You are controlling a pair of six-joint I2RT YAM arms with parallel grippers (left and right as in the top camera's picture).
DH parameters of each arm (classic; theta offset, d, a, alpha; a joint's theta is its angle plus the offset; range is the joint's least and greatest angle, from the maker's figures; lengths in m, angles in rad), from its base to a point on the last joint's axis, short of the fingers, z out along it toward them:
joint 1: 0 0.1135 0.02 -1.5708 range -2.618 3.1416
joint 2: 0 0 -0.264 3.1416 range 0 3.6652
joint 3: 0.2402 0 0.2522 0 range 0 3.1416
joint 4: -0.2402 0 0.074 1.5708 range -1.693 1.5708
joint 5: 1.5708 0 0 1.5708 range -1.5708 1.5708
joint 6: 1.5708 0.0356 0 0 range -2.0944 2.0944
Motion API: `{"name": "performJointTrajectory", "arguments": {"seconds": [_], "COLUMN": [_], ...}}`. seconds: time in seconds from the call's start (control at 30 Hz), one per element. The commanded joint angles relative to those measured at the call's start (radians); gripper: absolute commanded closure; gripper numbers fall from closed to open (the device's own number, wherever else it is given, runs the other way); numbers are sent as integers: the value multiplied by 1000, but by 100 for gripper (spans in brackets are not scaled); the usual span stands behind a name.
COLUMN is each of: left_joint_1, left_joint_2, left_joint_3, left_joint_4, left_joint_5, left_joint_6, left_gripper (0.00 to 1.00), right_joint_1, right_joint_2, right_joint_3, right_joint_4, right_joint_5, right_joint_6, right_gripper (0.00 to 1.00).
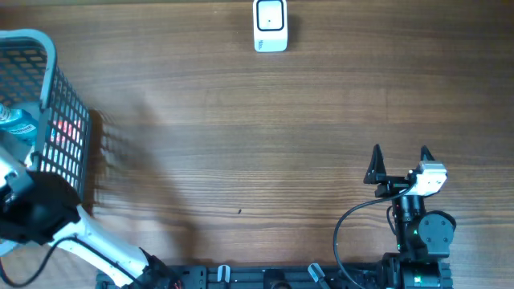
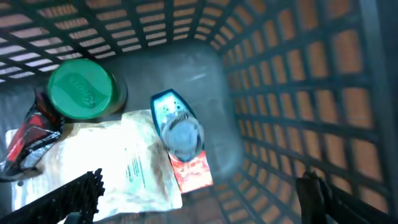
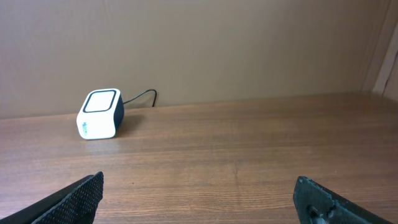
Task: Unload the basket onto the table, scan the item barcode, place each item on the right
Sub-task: 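Reach the left gripper into the basket and grasp the blue Listerine bottle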
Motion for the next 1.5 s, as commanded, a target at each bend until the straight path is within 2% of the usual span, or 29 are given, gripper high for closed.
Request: {"name": "performJointTrajectory", "arguments": {"seconds": [0.0, 0.3, 0.47, 0.57, 0.67, 0.83, 0.87, 0.9, 0.93, 0.97, 1.0, 1.07, 1.23, 1.37, 1.47], "left_joint_1": [3, 3, 3, 3, 3, 3, 3, 3, 3, 3, 3, 3, 3, 3, 3], "left_joint_2": [60, 193, 211, 212, 212, 211, 211, 209, 208, 205, 201, 187, 124, 3, -108], "left_joint_3": [6, 6, -31, -111, -179, -185, -184, -184, -184, -184, -184, -184, -184, -184, -184], "left_joint_4": [8, 19, 56, 108, 148, 159, 159, 158, 154, 151, 146, 143, 141, 140, 143], "left_joint_5": [-79, -87, -87, -84, -76, -76, -76, -76, -76, -75, -76, -76, -76, -75, -4], "left_joint_6": [-27, -55, -56, -56, -60, -59, -59, -59, -59, -59, -59, -59, -59, -59, -59], "left_gripper": [0, 1, 2, 15, 19, 21, 25, 34, 49, 56, 59, 60, 70, 71, 70], "right_joint_1": [7, 7, 7, 7, 7, 7, 7, 7, 7, 7, 7, 7, 7, 7, 7], "right_joint_2": [-7, -7, -7, -7, -7, -7, -7, -7, -7, -7, -7, -7, -7, -7, -7], "right_joint_3": [-1, -1, -1, -1, -1, -1, -1, -1, -1, -1, -1, -1, -1, -1, -1], "right_joint_4": [3, 3, 3, 3, 3, 3, 3, 3, 3, 3, 3, 3, 3, 3, 3], "right_joint_5": [-8, -8, -8, -8, -8, -8, -8, -8, -8, -8, -8, -8, -8, -8, -8], "right_joint_6": [-18, -17, -17, -18, -17, -17, -18, -18, -18, -18, -17, -18, -17, -17, -18], "right_gripper": [0, 0, 0, 0, 0, 0, 0, 0, 0, 0, 0, 0, 0, 0, 0]}}
